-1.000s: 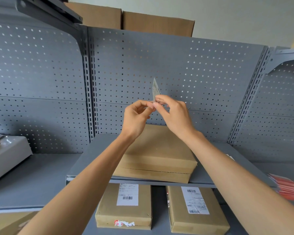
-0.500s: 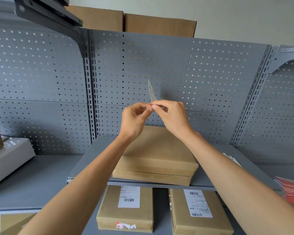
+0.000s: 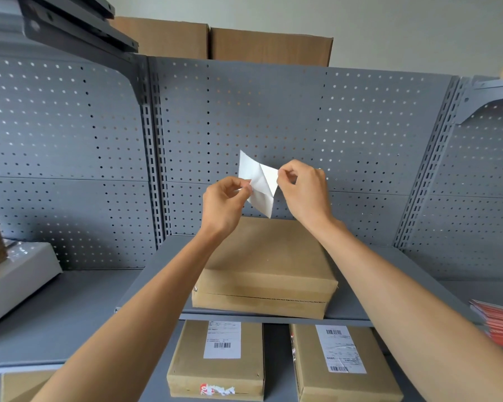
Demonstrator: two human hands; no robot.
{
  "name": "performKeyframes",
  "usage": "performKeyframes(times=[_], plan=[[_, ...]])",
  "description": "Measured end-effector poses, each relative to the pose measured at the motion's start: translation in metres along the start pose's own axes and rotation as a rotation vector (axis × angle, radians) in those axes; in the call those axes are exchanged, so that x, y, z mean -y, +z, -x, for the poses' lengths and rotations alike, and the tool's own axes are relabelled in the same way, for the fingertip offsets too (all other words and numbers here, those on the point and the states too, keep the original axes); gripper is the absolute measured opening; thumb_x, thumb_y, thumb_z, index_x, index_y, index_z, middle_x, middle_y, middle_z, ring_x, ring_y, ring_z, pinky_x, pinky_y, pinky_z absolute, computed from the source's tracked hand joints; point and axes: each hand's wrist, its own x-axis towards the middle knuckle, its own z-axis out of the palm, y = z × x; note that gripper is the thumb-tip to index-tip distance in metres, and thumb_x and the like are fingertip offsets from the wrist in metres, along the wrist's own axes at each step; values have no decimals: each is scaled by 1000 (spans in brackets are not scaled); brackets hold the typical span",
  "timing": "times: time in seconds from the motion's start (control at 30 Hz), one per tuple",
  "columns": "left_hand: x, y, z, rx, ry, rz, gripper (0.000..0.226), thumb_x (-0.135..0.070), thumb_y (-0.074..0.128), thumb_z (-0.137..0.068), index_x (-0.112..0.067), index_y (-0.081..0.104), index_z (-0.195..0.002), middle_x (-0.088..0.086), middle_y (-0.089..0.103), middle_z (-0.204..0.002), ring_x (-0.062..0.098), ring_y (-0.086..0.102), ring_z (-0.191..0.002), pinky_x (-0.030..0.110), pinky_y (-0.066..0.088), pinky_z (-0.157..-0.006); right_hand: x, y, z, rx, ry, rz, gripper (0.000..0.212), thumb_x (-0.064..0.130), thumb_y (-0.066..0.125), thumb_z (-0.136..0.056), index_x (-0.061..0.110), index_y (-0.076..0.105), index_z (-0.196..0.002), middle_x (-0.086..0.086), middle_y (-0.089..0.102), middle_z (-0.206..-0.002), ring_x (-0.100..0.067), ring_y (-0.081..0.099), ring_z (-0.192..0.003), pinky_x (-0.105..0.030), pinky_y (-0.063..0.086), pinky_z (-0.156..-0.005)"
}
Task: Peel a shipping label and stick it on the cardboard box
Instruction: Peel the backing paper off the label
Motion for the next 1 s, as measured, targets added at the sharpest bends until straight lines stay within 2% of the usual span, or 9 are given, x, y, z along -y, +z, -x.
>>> performKeyframes(times=[0.07, 0.17, 0.23, 0.43, 0.57, 0.63, 0.73, 0.8, 1.0], plan=[[-1, 0, -1, -11, 0, -12, 13, -17, 67, -93, -10, 73, -85, -4, 79, -91, -2, 69, -77, 38, 58, -71, -2, -3, -6, -34, 29, 22, 16, 19, 57, -90, 16, 69, -80, 5, 72, -75, -20, 67, -72, -40, 56, -66], [-3, -1, -2, -28, 6, -21, 14, -17, 67, -95, -8, 72, -85, -11, 74, -80, -9, 65, -70, 16, 52, -67, -7, -10, -15, -74, 78, 39, 17, 20, 56, -89, 17, 69, -79, 4, 72, -76, -22, 66, -73, -40, 56, -66], [-2, -3, -3, -36, -1, -38, 15, -18, 67, -95, -8, 72, -85, -11, 72, -75, -9, 63, -65, 9, 48, -61, -9, -15, -20, -90, 106, 50, 17, 20, 55, -88, 17, 69, -80, 2, 73, -75, -24, 66, -73, -39, 56, -66], [-6, -7, -7, -55, -48, -96, 19, -25, 68, -94, -9, 74, -88, -1, 76, -82, 5, 64, -68, 10, 49, -55, -17, -24, -34, -140, 163, 66, 18, 18, 53, -86, 17, 68, -75, 1, 71, -71, -26, 64, -67, -39, 56, -61], [-6, -14, -13, -67, -82, -137, 17, -19, 64, -95, -6, 74, -89, -4, 65, -66, 0, 45, -39, 15, 39, -38, -25, -31, -40, -161, 198, 70, 17, 18, 53, -87, 15, 68, -79, 0, 71, -72, -26, 64, -68, -36, 55, -60], [-4, -20, -16, -79, -104, -172, 16, -18, 63, -94, -7, 74, -89, -4, 63, -64, 1, 42, -35, 15, 38, -37, -31, -34, -42, -172, 214, 72, 18, 17, 52, -87, 13, 68, -80, -1, 69, -70, -27, 64, -68, -33, 51, -57], [-3, -30, -17, -100, -125, -205, 15, -19, 63, -94, -8, 73, -90, -1, 65, -70, 4, 47, -44, 13, 39, -38, -38, -37, -43, -181, 256, 99, 18, 17, 51, -88, 13, 67, -83, -2, 69, -71, -26, 62, -69, -27, 40, -51], [-1, -35, -18, -108, -134, -220, 14, -18, 63, -93, -9, 73, -90, 1, 66, -73, 11, 50, -53, 13, 40, -39, -40, -38, -43, -188, 259, 107, 18, 17, 50, -88, 13, 67, -83, -2, 69, -72, -25, 63, -69, -29, 44, -54], [0, -46, -20, -169, -166, -248, 12, -16, 62, -92, -10, 72, -89, 0, 58, -64, 16, 48, -51, 22, 40, -43, -41, -38, -46, -211, 257, 107, 17, 18, 50, -86, 14, 65, -80, -2, 69, -72, -26, 64, -69, -34, 53, -59]])
